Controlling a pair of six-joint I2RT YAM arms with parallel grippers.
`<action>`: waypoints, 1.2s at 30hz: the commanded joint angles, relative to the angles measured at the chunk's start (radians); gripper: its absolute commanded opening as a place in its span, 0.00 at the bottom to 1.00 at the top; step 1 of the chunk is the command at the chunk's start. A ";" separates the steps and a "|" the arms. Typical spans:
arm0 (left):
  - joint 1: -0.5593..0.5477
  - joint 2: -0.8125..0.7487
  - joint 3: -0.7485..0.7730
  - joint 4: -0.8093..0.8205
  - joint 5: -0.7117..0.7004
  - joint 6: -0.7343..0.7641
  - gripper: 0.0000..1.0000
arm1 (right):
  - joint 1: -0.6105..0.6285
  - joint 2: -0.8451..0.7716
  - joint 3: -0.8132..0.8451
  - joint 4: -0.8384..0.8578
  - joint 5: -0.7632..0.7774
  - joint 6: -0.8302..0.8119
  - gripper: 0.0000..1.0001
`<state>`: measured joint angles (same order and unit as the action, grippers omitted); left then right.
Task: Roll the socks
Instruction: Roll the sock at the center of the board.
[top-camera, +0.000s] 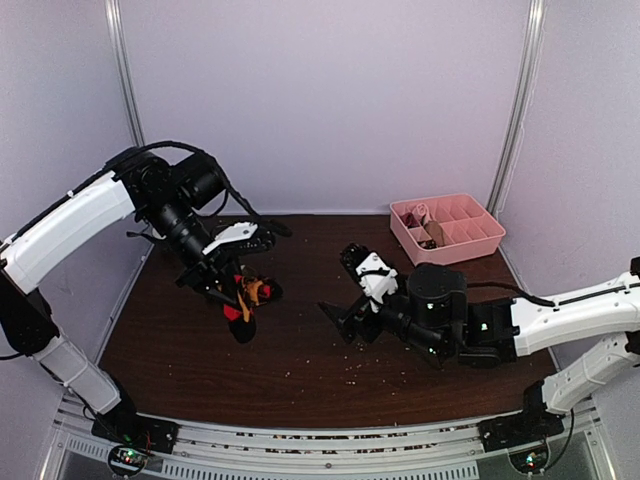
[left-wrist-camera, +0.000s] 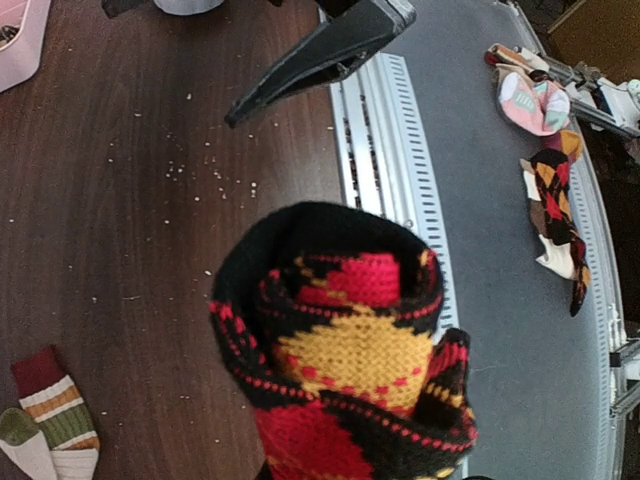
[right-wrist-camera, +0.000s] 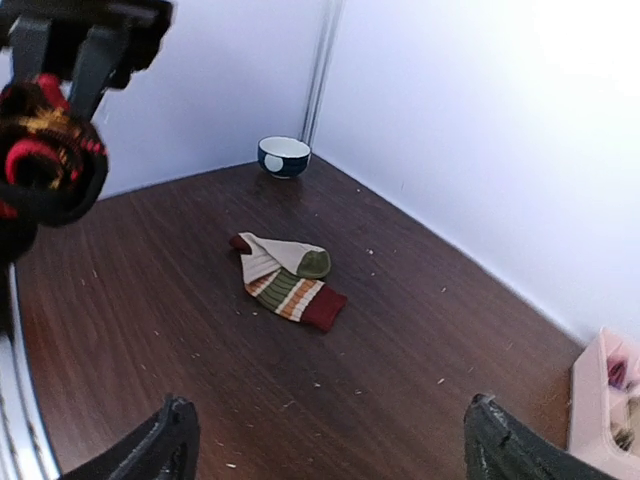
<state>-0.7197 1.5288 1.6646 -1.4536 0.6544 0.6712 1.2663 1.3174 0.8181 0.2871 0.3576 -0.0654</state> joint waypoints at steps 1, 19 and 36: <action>0.002 0.024 0.022 -0.097 0.099 0.049 0.00 | 0.043 0.043 0.105 -0.099 -0.107 -0.406 0.77; 0.002 0.062 0.037 -0.160 0.132 0.084 0.00 | 0.061 0.248 0.511 -0.421 -0.395 -0.639 0.68; -0.008 0.061 -0.013 -0.170 0.067 0.111 0.00 | 0.072 0.366 0.610 -0.308 -0.355 -0.531 0.35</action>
<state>-0.7200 1.5837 1.6699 -1.6070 0.7410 0.7551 1.3285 1.6714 1.3907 -0.0757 -0.0063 -0.6392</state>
